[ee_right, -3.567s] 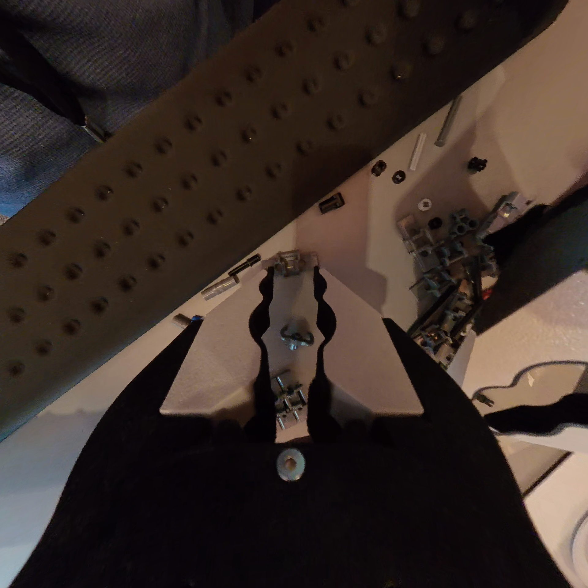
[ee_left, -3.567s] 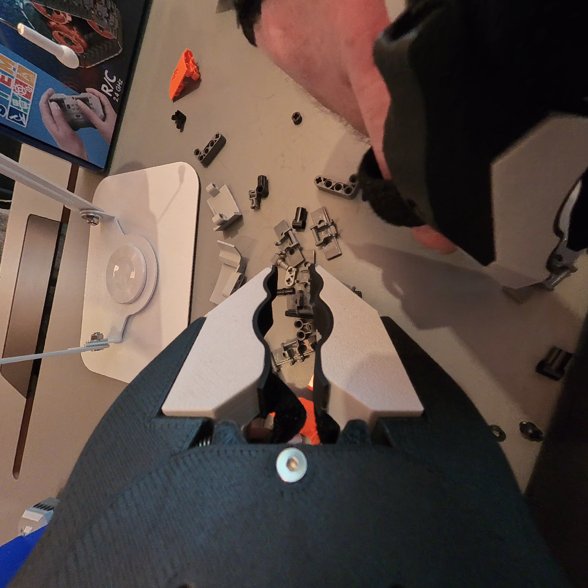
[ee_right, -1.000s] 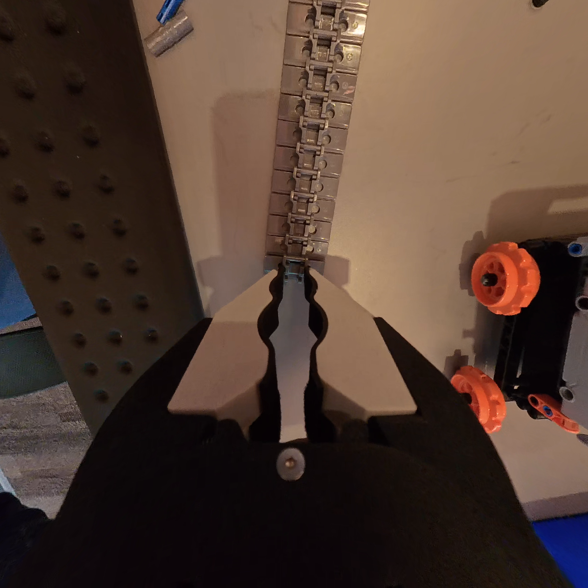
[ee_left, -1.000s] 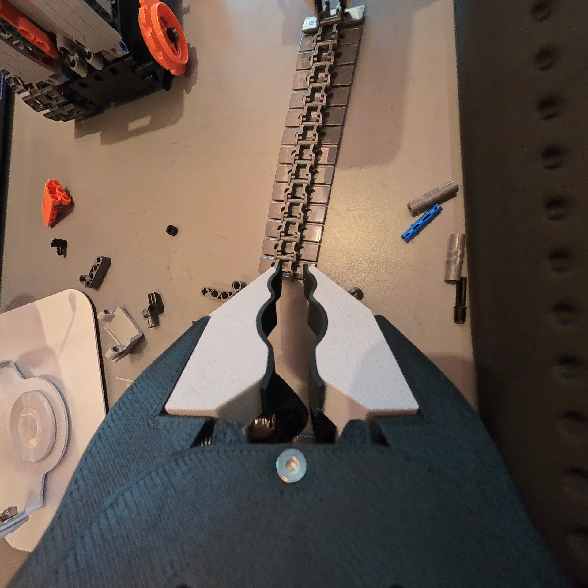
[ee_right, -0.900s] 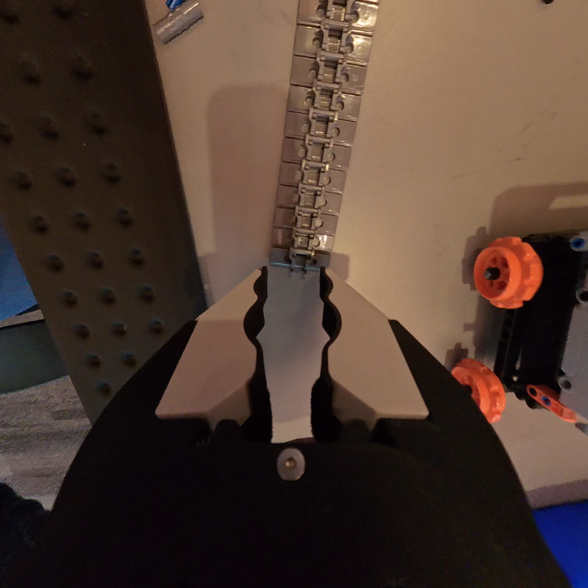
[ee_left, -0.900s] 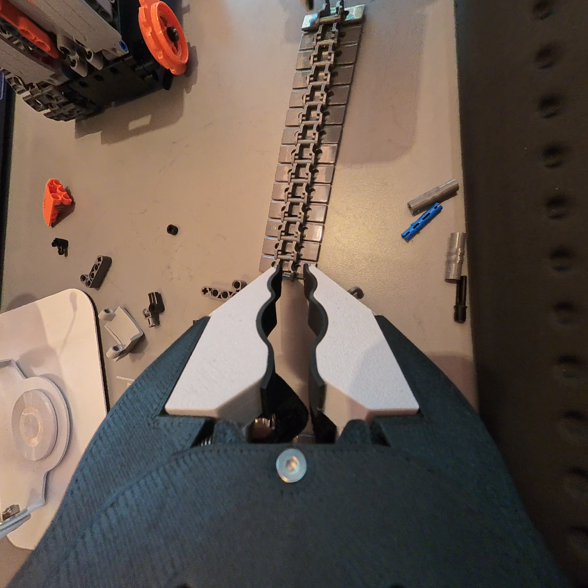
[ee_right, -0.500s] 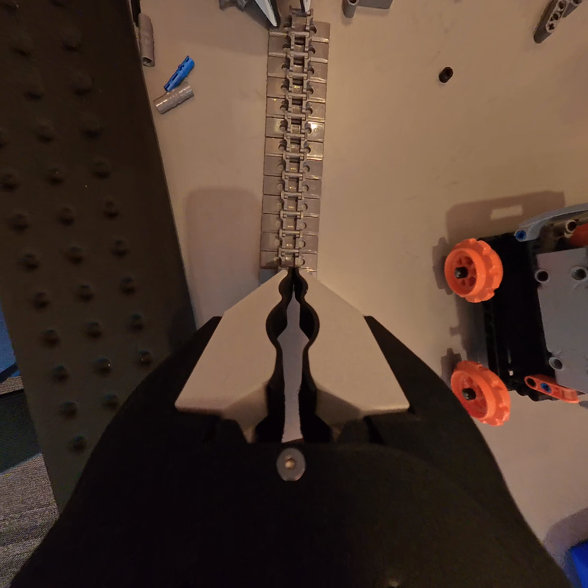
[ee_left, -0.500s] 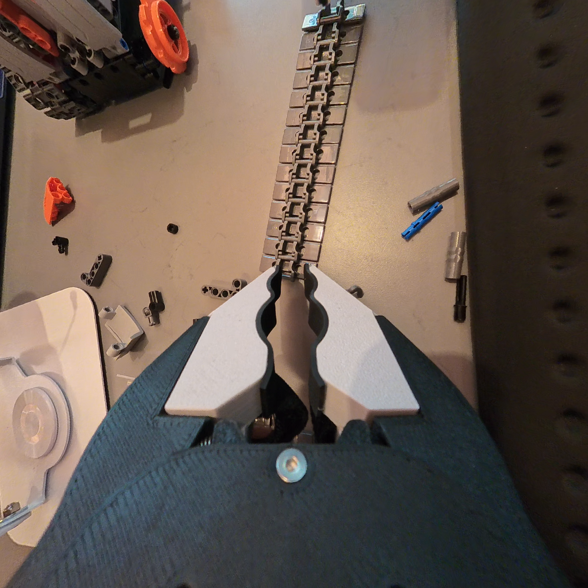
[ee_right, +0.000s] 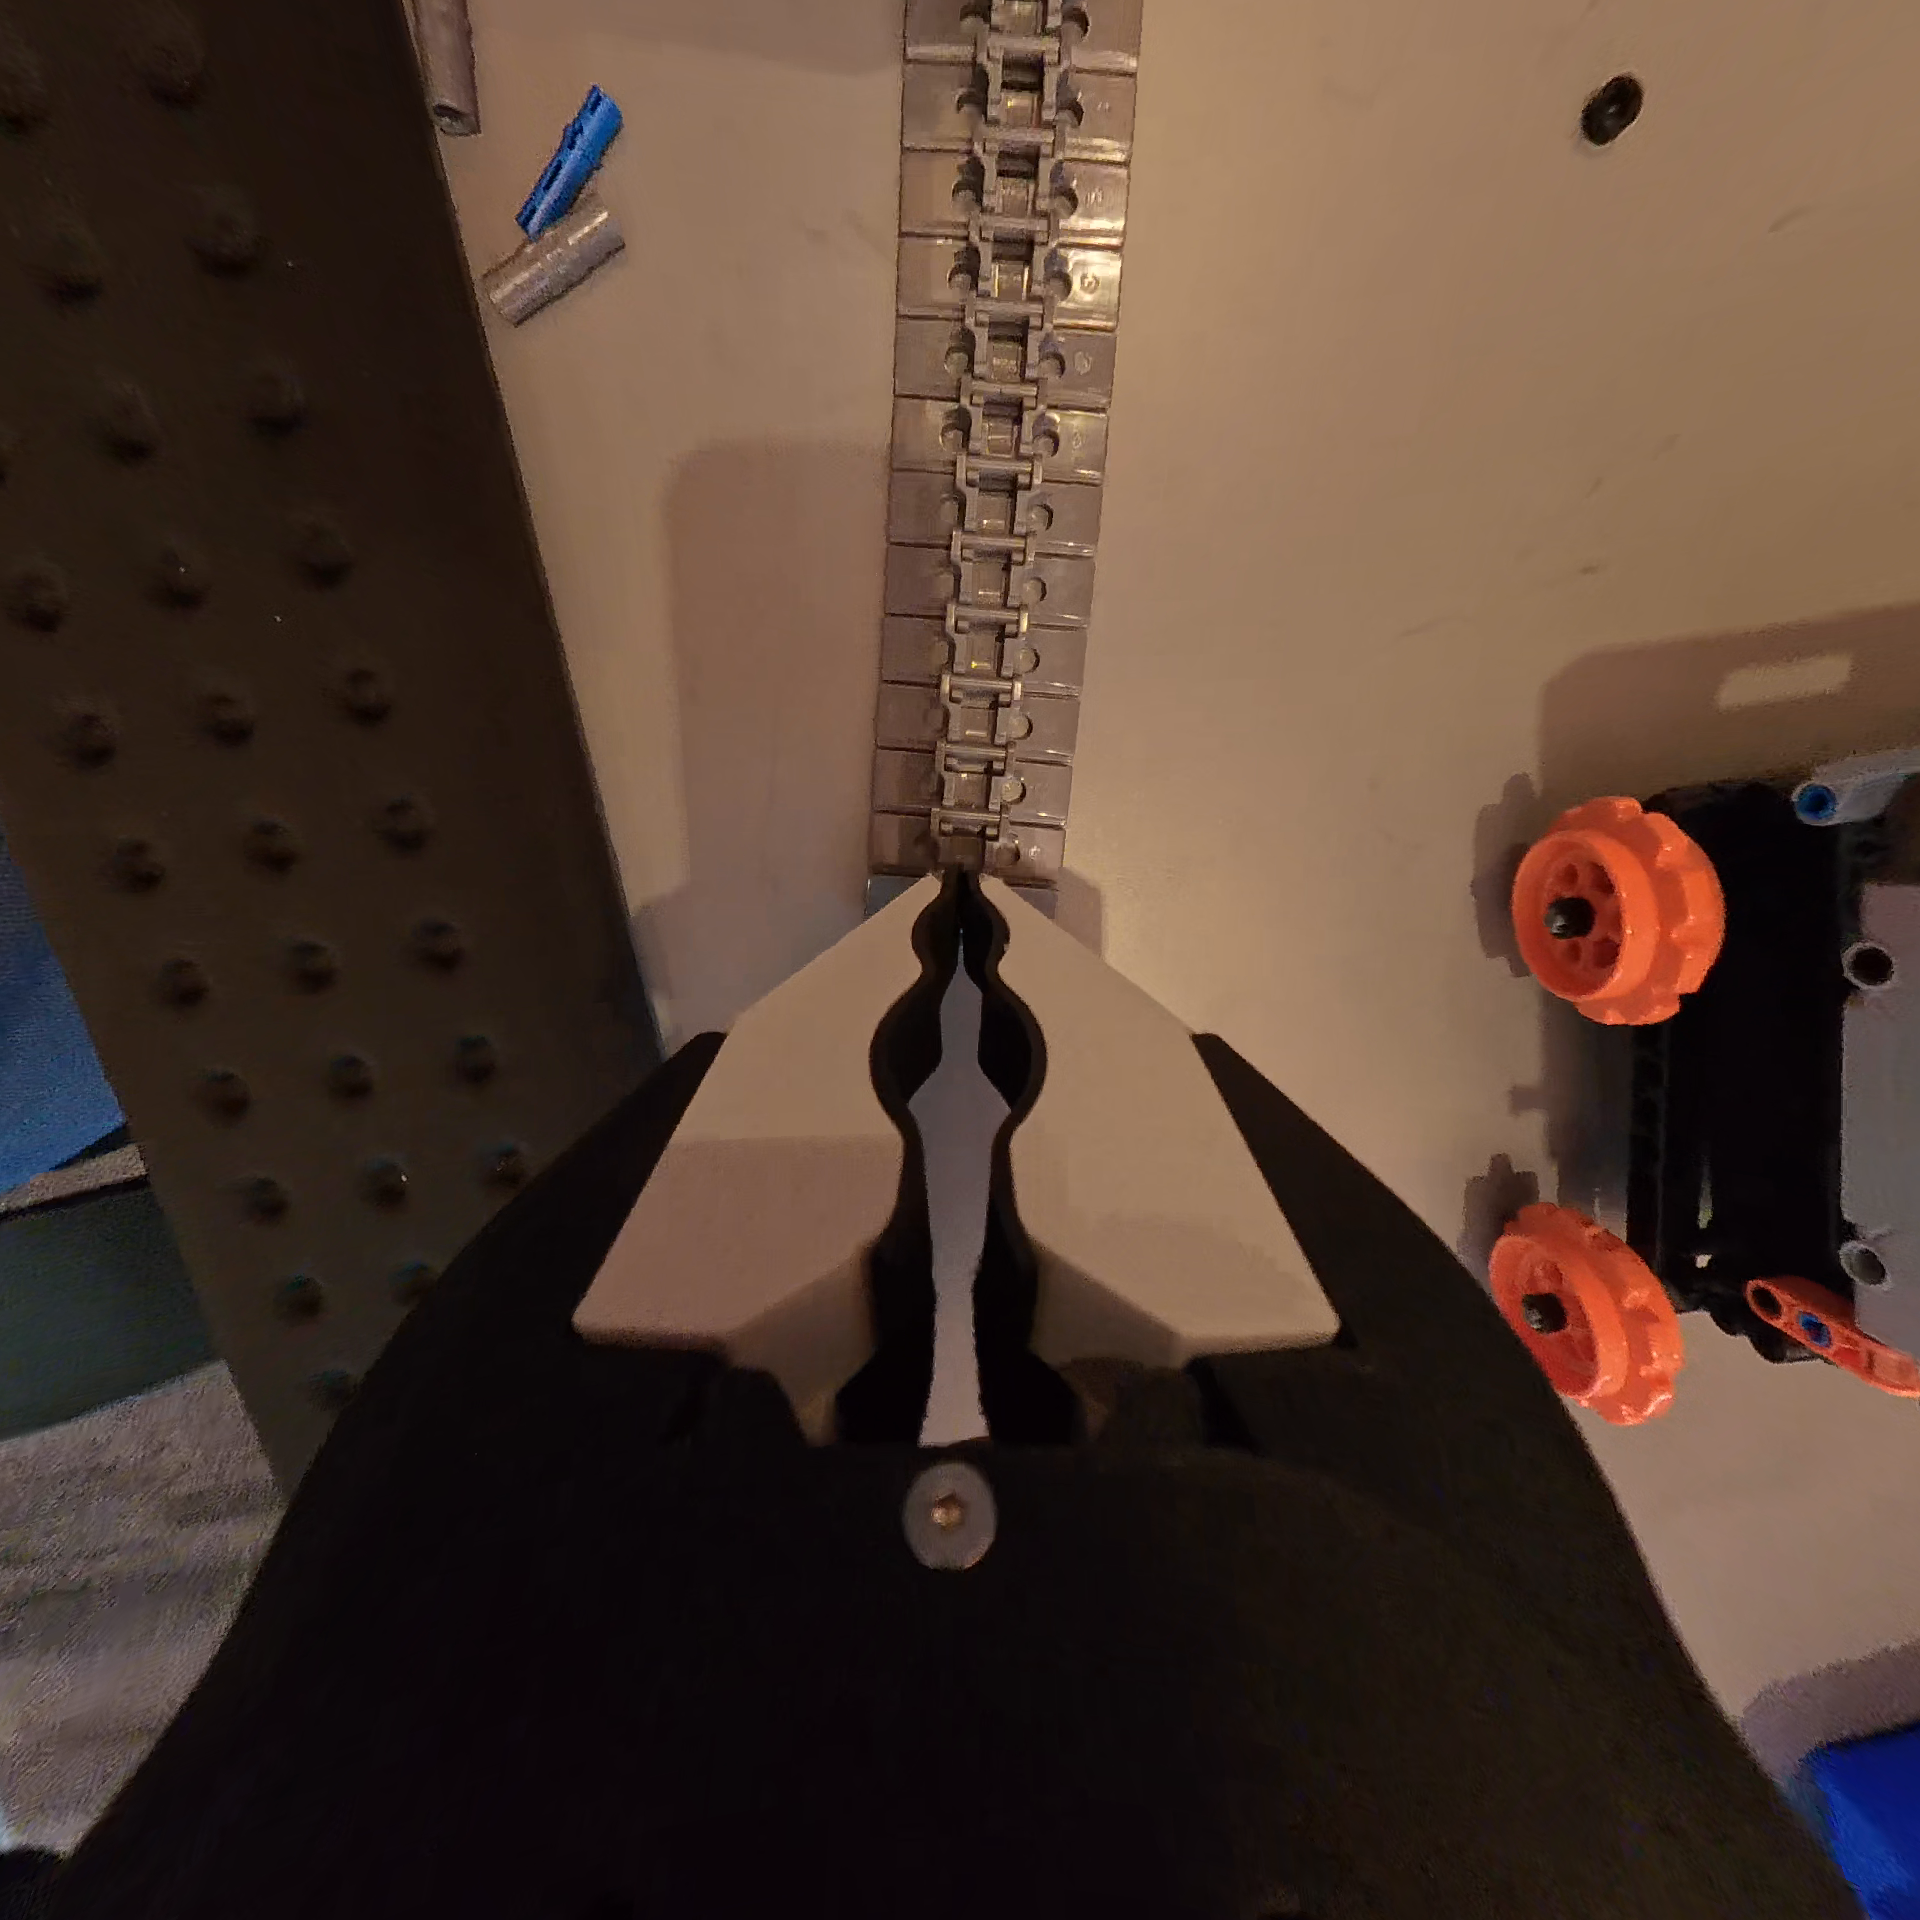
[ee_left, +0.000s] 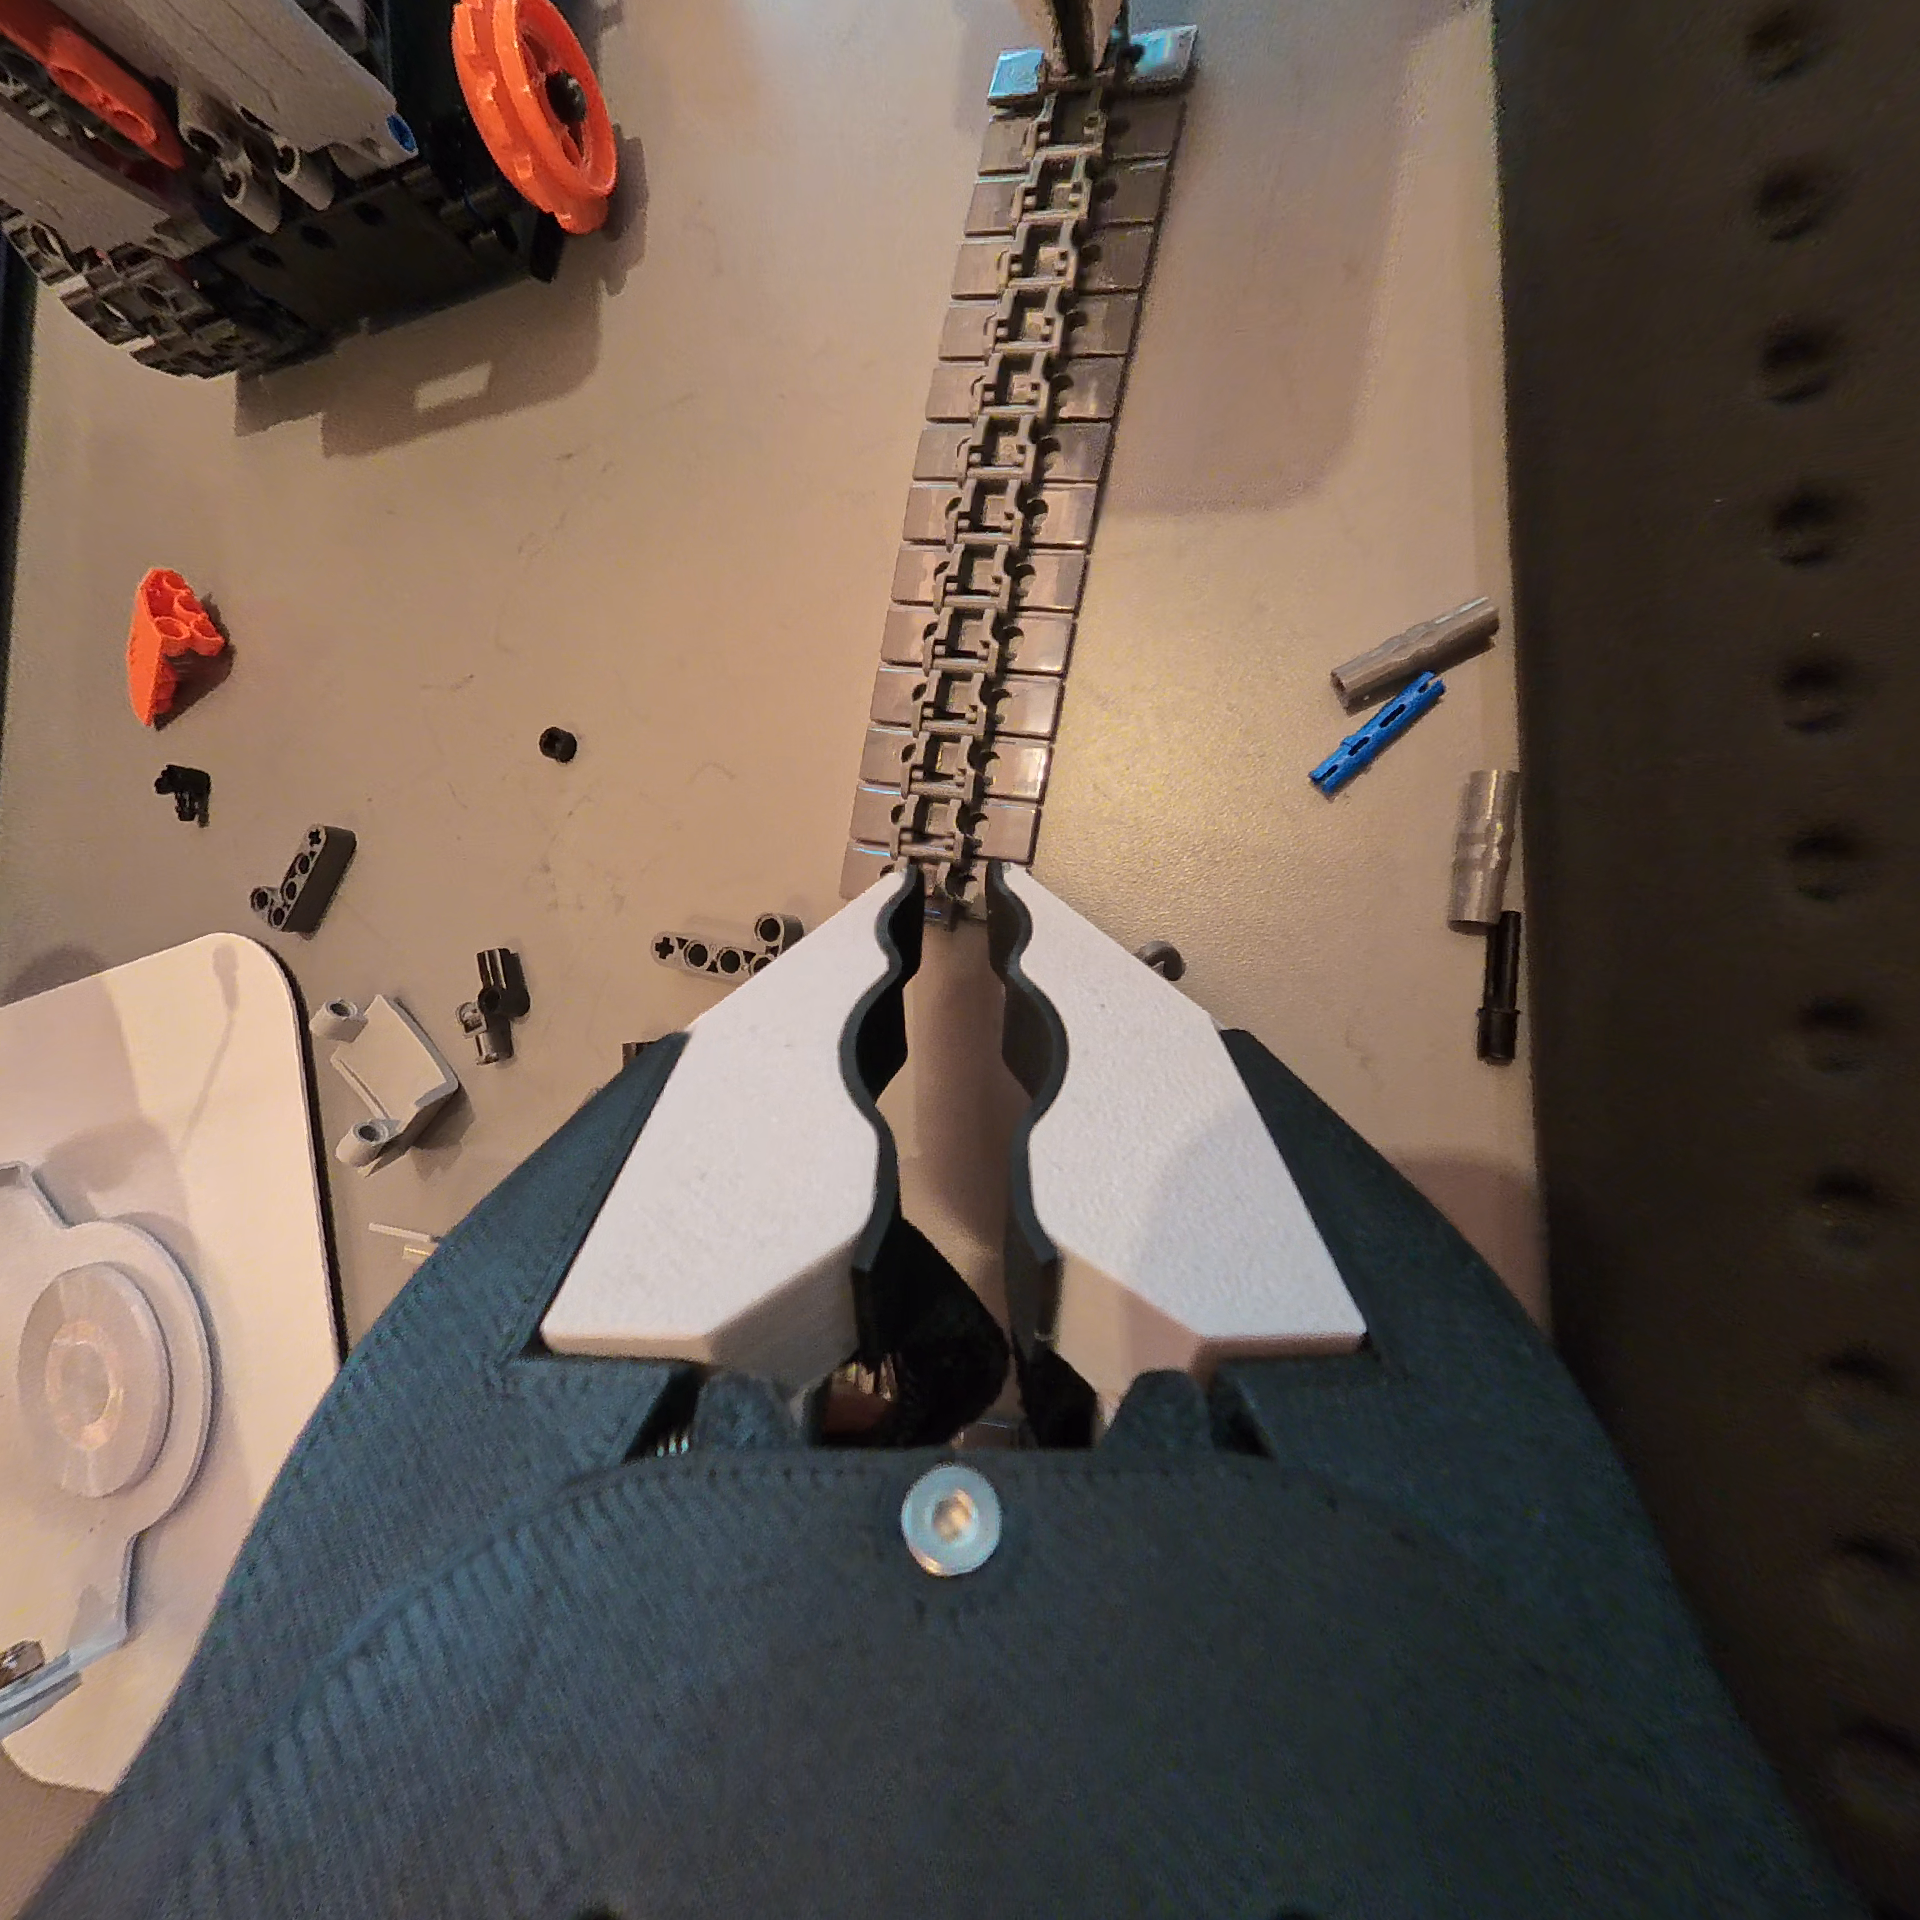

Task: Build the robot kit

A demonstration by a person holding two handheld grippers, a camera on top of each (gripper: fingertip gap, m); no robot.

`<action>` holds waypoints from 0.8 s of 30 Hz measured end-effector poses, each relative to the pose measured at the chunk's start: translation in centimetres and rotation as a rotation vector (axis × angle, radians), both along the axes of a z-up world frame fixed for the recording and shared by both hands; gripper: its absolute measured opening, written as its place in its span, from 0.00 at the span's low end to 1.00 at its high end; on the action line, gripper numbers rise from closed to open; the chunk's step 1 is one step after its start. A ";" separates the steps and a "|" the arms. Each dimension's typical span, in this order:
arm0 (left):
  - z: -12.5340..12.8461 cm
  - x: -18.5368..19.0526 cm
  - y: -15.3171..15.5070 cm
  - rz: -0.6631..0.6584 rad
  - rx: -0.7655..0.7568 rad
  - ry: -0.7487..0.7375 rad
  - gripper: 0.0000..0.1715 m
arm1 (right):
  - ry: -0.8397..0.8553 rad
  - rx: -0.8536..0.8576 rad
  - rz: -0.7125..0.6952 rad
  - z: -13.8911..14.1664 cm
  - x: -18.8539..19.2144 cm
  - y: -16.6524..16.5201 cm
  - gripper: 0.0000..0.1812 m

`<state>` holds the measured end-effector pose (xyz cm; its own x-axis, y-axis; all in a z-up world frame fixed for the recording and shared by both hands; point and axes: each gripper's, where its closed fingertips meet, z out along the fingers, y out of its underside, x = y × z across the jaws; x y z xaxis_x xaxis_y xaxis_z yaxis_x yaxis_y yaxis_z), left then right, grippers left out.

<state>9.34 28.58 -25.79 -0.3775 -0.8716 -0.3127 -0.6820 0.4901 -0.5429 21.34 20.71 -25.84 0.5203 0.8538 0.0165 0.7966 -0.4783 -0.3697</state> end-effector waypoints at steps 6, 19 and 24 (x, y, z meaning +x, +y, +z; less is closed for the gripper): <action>0.0 -0.1 -0.1 -0.001 0.033 0.008 0.06 | -0.122 -0.103 0.049 -0.2 0.1 -0.1 0.00; 3.3 -1.2 1.9 0.080 0.024 -0.092 0.10 | -0.185 -0.042 0.109 1.1 -0.6 0.2 0.04; 5.3 -3.5 5.5 0.211 0.054 -0.153 0.09 | -0.007 0.177 0.088 4.2 -4.8 4.7 0.05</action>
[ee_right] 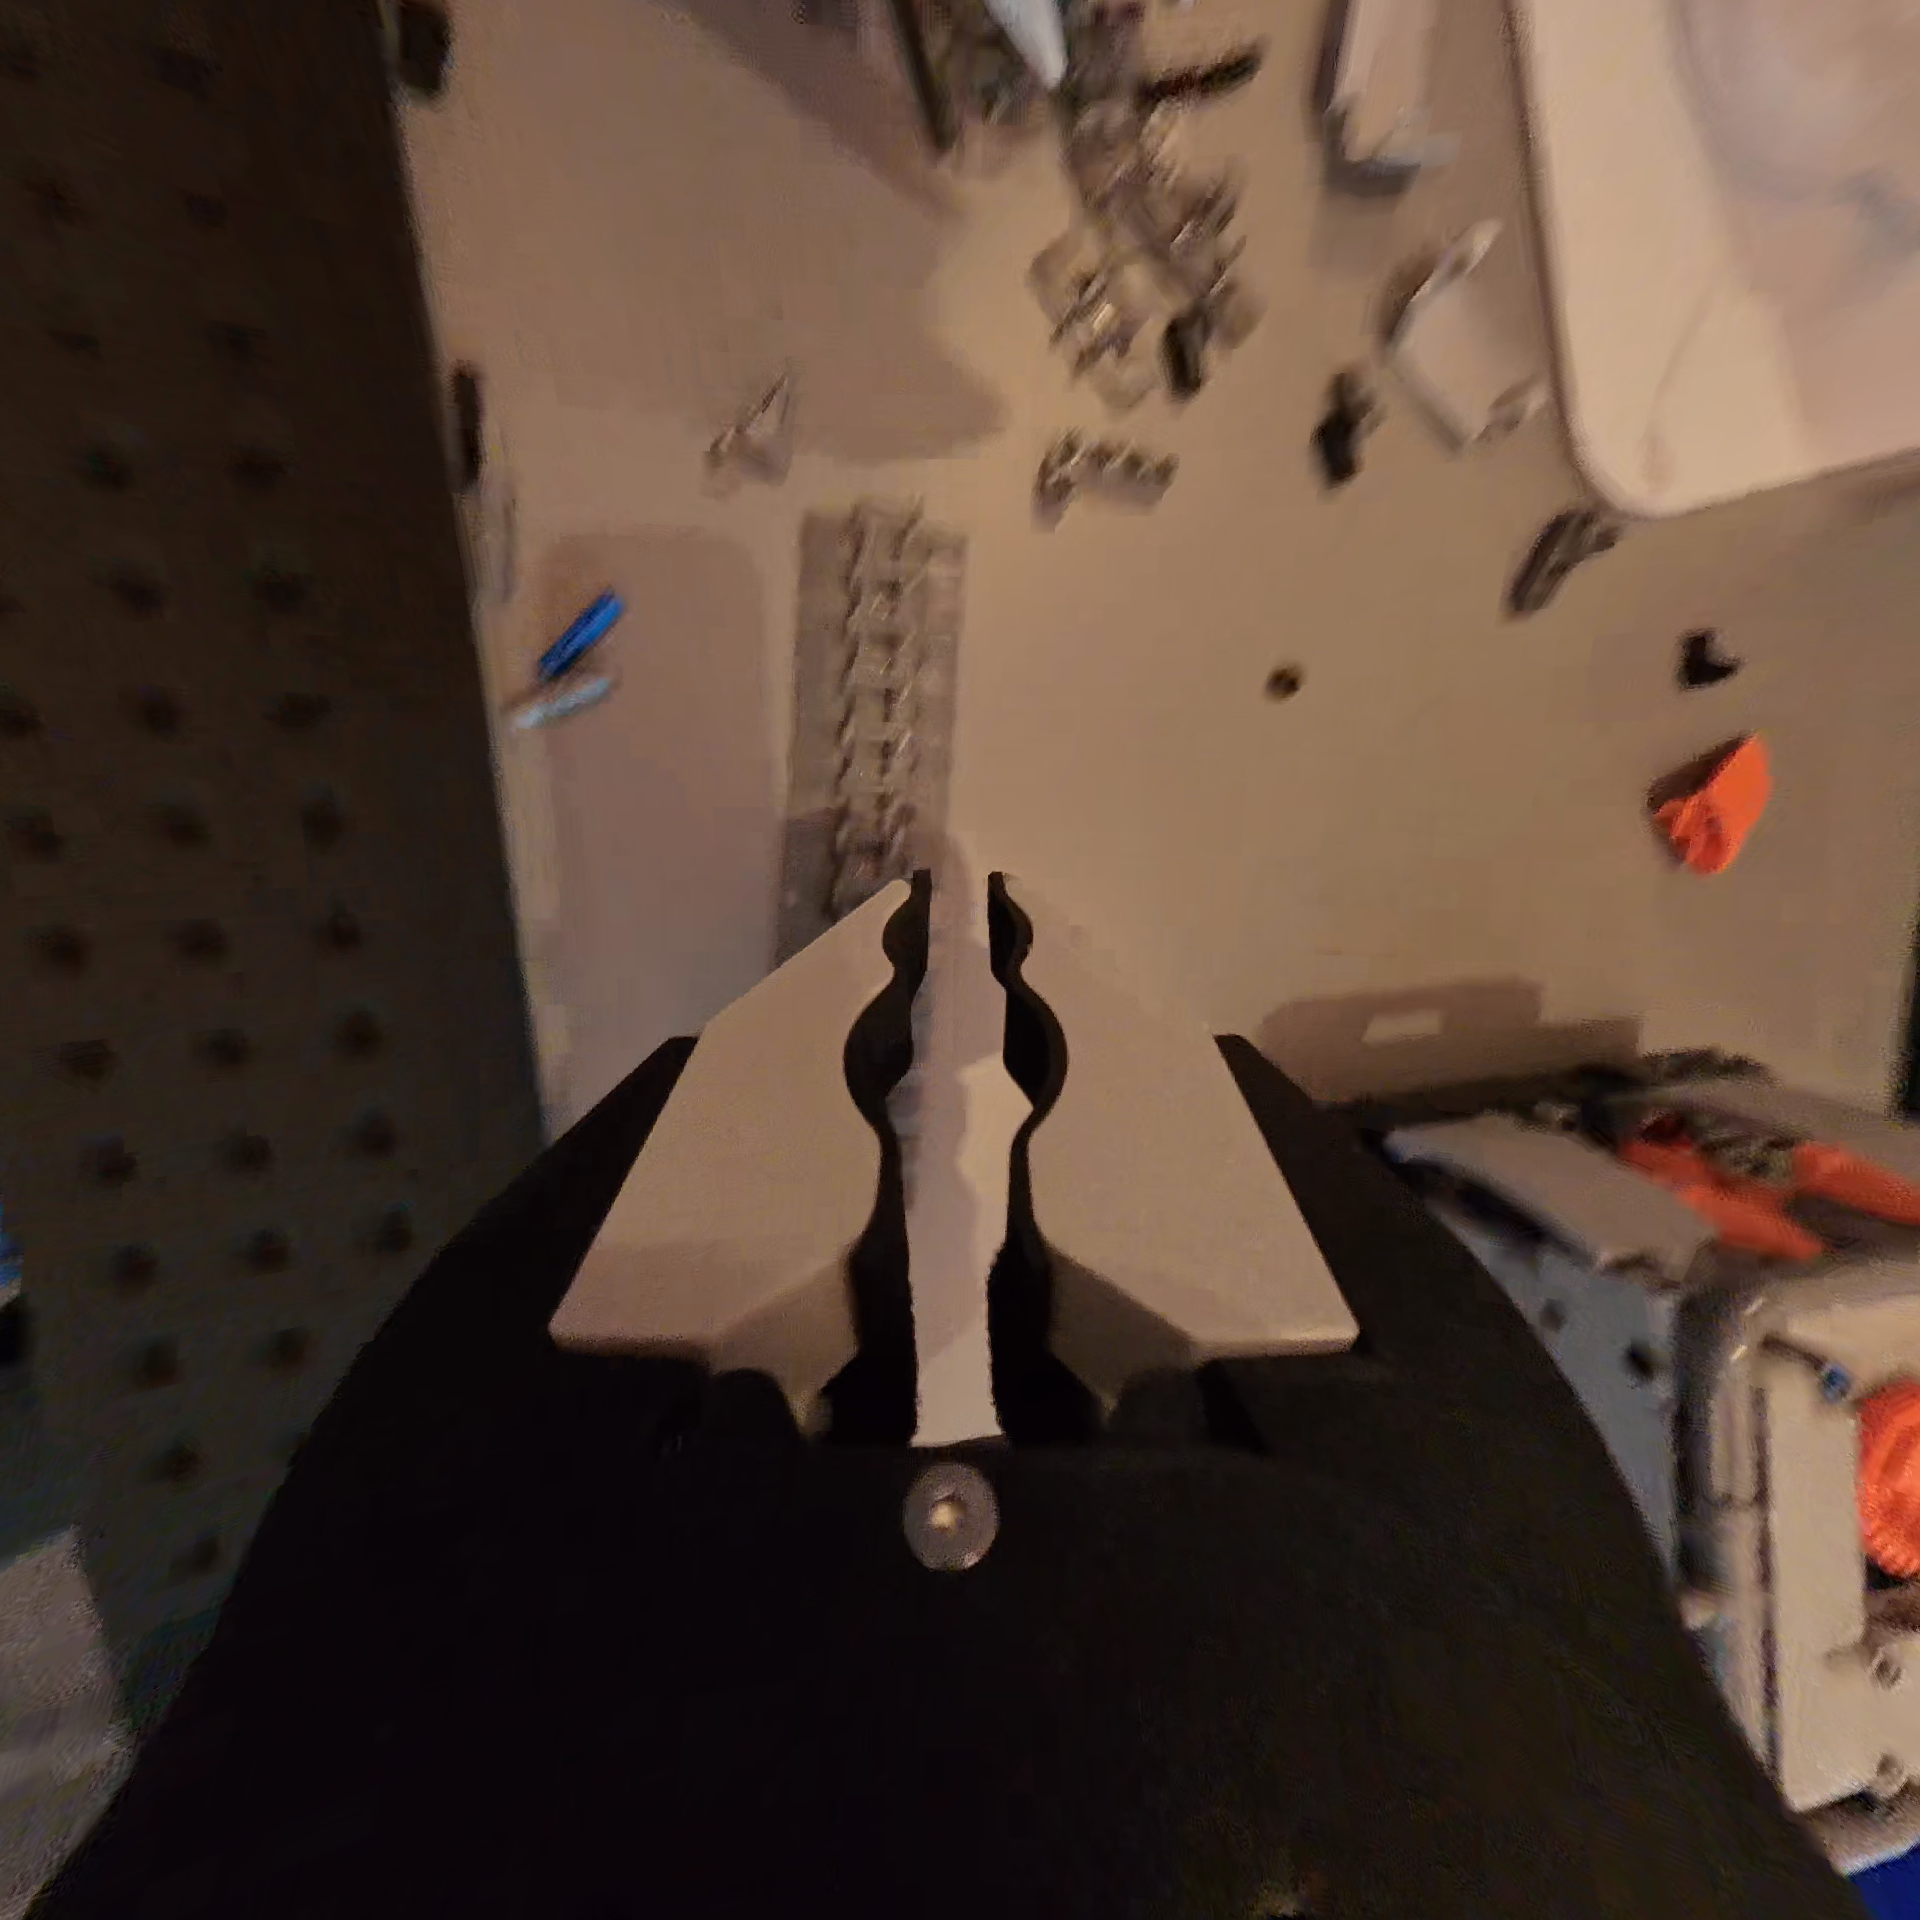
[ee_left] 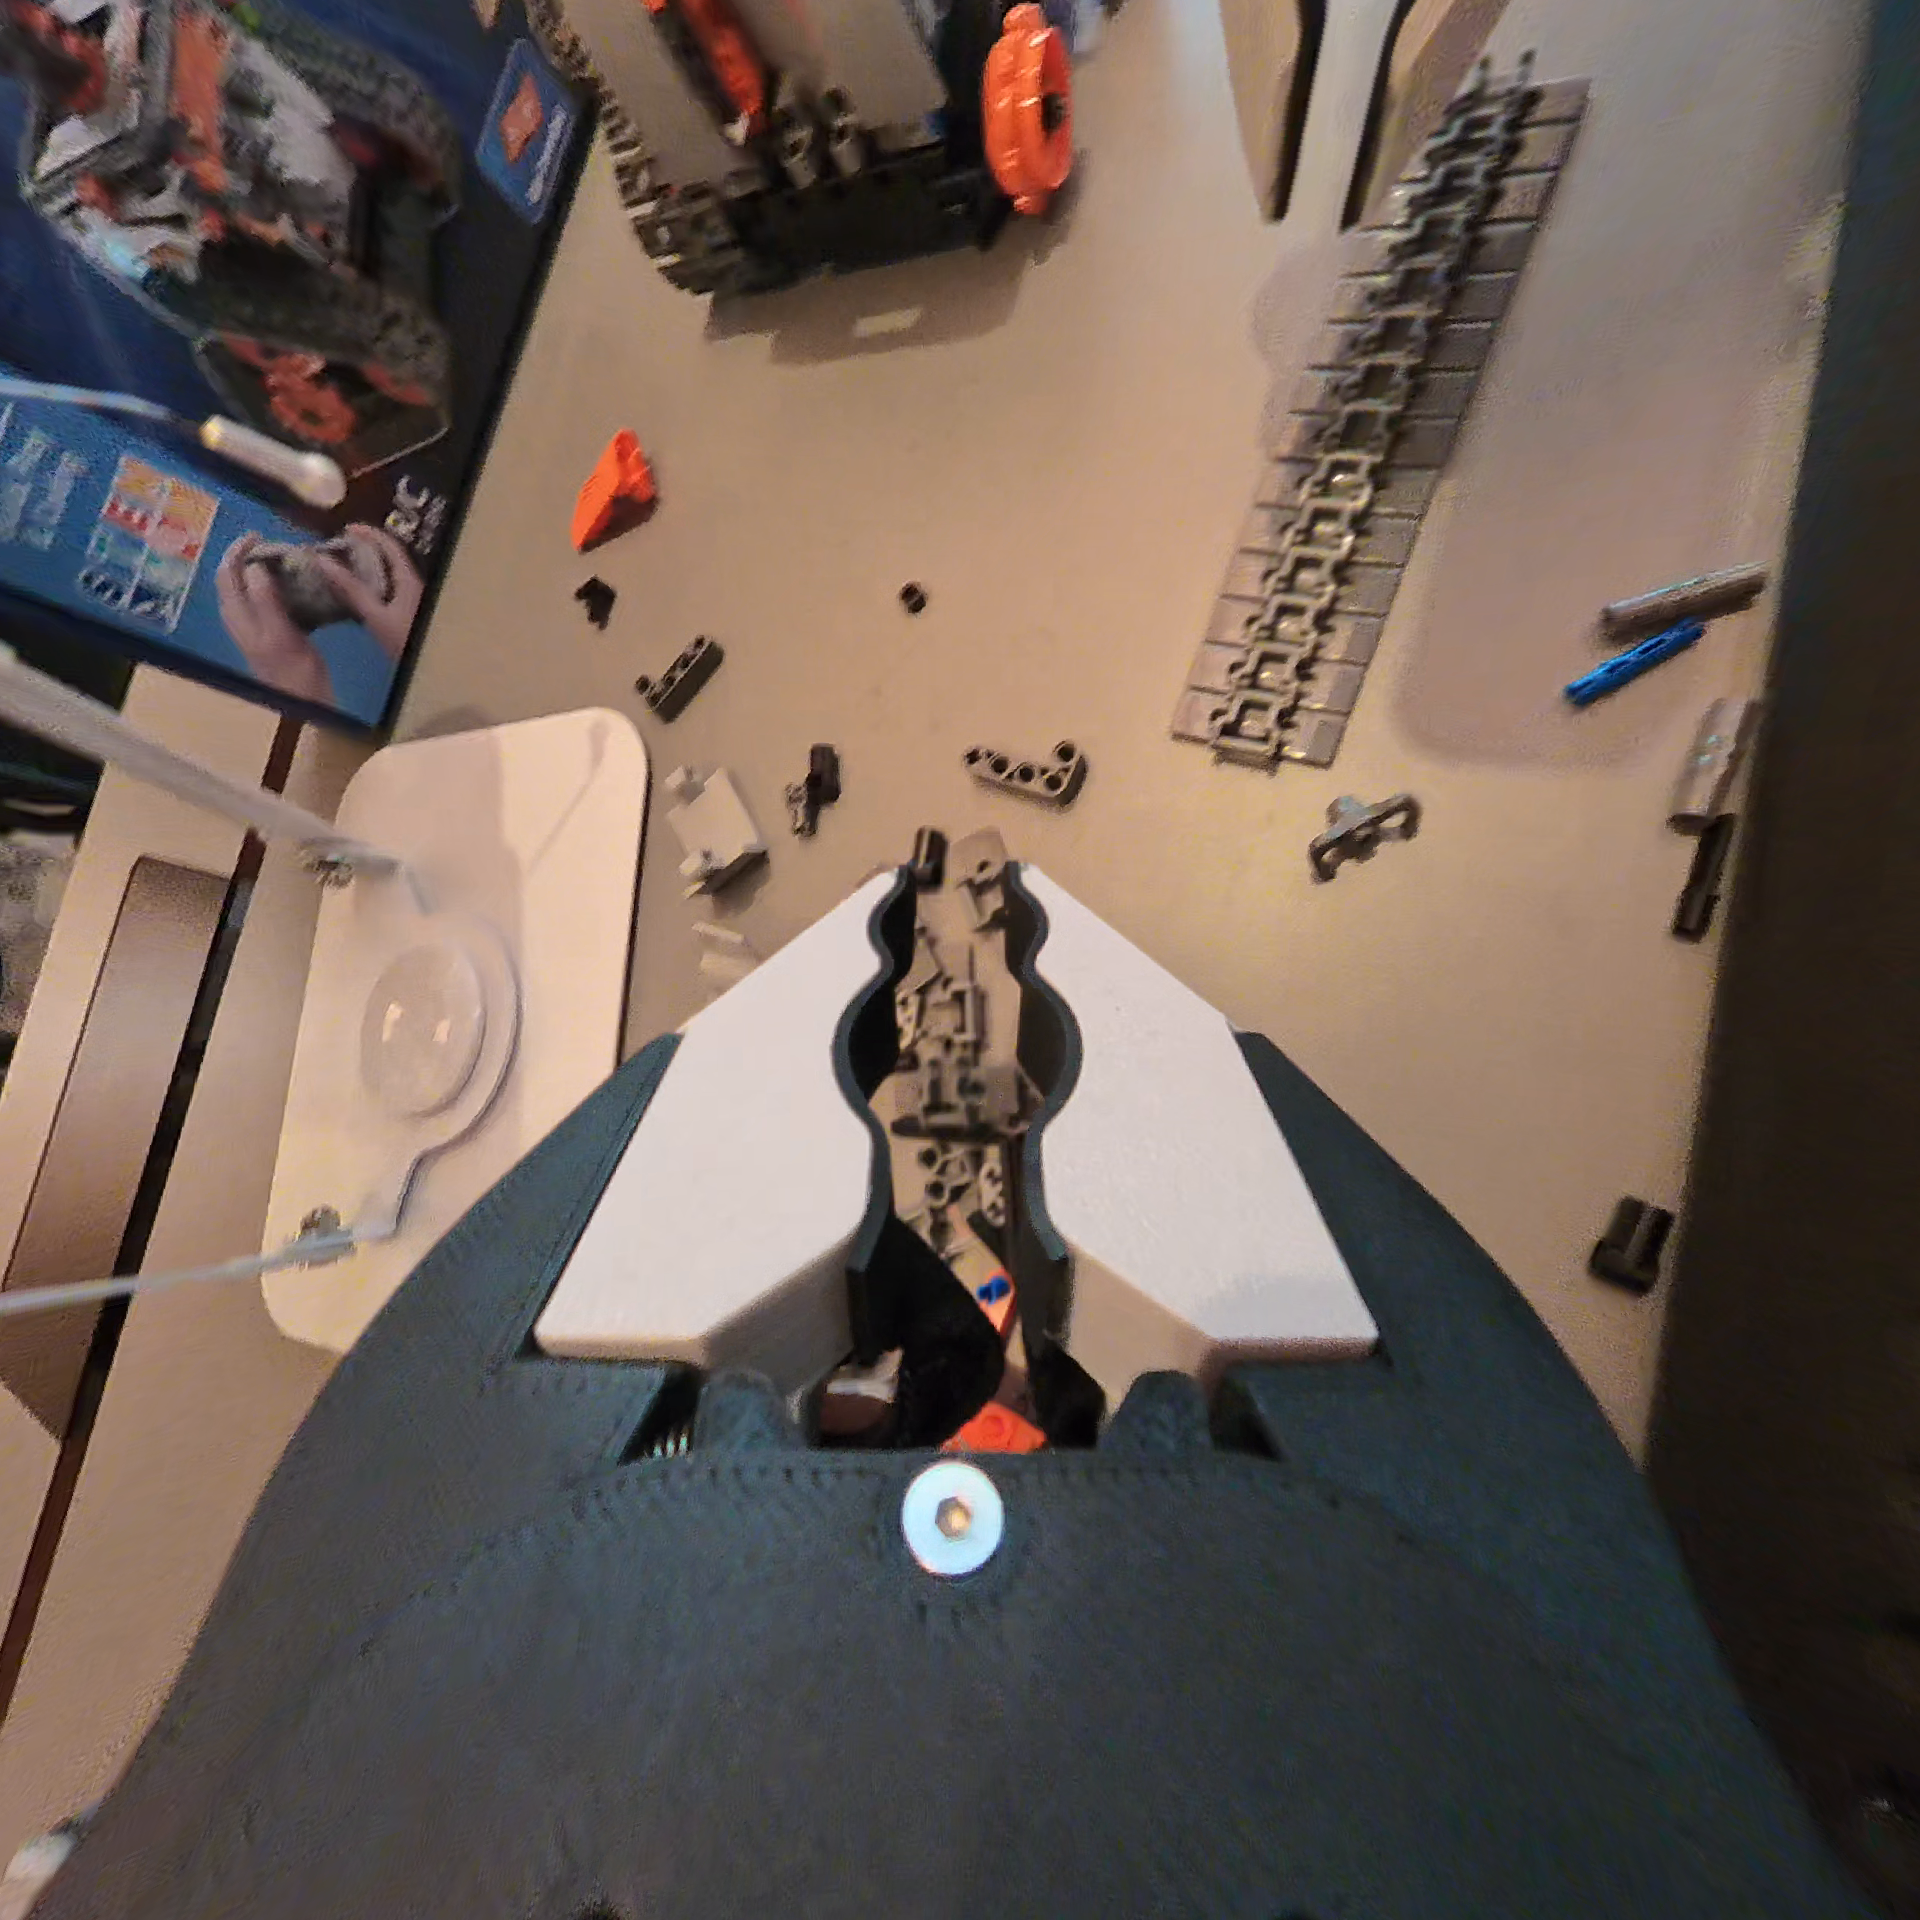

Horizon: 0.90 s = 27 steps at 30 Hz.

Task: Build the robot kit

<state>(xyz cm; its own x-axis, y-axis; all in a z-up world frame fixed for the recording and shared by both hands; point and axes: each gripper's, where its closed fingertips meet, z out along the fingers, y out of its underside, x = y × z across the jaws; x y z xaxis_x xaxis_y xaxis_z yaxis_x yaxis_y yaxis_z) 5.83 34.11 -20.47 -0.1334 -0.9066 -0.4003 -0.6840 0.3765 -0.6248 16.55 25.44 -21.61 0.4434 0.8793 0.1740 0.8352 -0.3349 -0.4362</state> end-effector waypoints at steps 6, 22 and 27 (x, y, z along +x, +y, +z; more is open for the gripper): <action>-1.2 -2.3 2.2 0.088 0.004 0.067 0.09 | 0.082 0.088 0.059 -0.9 -5.6 4.4 0.05; -3.0 -2.9 1.9 0.068 -0.024 0.132 0.09 | 0.254 -0.013 -0.215 -3.6 -10.5 9.4 0.13; -2.9 -2.9 1.8 0.063 -0.026 0.127 0.09 | 0.255 0.003 -0.256 -3.9 -10.5 10.2 0.12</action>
